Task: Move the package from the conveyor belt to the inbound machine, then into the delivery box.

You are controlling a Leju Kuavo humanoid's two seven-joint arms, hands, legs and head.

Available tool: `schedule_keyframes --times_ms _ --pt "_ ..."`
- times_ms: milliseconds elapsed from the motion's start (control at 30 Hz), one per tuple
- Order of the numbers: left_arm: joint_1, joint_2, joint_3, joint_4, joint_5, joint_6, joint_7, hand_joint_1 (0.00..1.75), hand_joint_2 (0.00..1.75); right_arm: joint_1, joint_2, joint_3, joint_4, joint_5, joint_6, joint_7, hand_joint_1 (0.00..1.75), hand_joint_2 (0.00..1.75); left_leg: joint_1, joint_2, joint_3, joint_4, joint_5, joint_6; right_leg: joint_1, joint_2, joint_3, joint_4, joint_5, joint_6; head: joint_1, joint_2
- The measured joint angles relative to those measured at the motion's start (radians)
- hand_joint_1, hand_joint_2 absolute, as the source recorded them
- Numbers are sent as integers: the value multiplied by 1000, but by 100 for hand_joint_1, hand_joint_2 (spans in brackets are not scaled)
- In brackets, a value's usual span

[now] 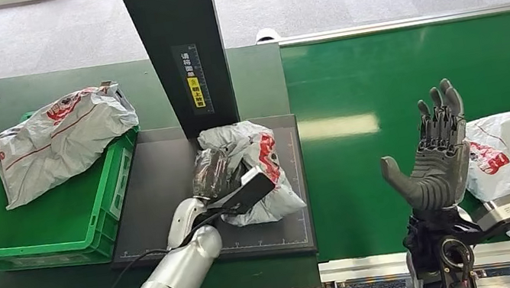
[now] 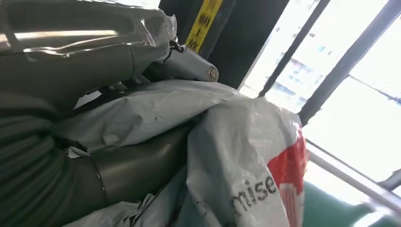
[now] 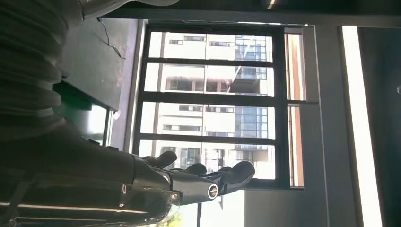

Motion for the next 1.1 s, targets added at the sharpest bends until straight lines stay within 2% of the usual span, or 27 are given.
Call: schedule_keyframes --times_ms 100,233,300,433,533,633,700,900,1000,1100 --pt "100 -4 29 -253 122 -67 -126 175 175 25 -5 -18 -9 -10 -9 0 0 175 0 1 -1 0 -1 0 0 1 -1 0 0 0 0 0" --pt "244 6 23 -651 169 -119 -124 175 175 64 -10 -48 -33 -25 -12 0 0 175 0 1 -2 0 -3 1 0 1 -2 0 -2 1 0 0" --pt "293 20 18 -799 177 -109 -120 175 175 76 -11 -60 -45 -29 -12 0 0 175 0 1 -2 0 -4 1 0 1 -2 0 -3 1 0 0" --pt "380 56 24 -1010 207 -42 -119 175 175 105 -12 -82 -69 -34 -12 0 0 175 0 1 -2 -1 -4 1 0 1 -2 0 -3 1 0 0" --pt "413 81 43 -1092 225 -30 -97 175 175 115 -12 -90 -81 -36 -7 0 0 175 0 1 -2 -1 -4 1 0 0 -1 0 -3 2 0 0" --pt "392 124 112 -1082 232 -15 -56 175 175 118 -9 -95 -86 -29 1 0 0 175 0 1 -1 -1 -3 1 0 0 0 0 -3 1 0 0" --pt "346 161 190 -1018 206 -4 -22 175 175 117 -7 -99 -86 -23 5 0 0 175 0 1 0 -1 -2 1 0 1 0 0 -2 1 0 0" --pt "127 276 403 -653 11 63 124 175 175 108 0 -101 -86 -10 25 0 0 175 2 2 1 -1 1 -1 2 1 0 1 0 -2 0 0" --pt "68 312 452 -525 -30 84 157 175 175 107 2 -101 -86 -10 28 0 0 175 2 1 0 -1 1 -1 2 0 0 1 0 -1 0 0" --pt "8 342 481 -394 -135 110 265 175 175 105 7 -100 -82 -6 32 0 0 175 1 0 -2 -1 0 -1 1 0 -1 1 -1 -1 0 0"
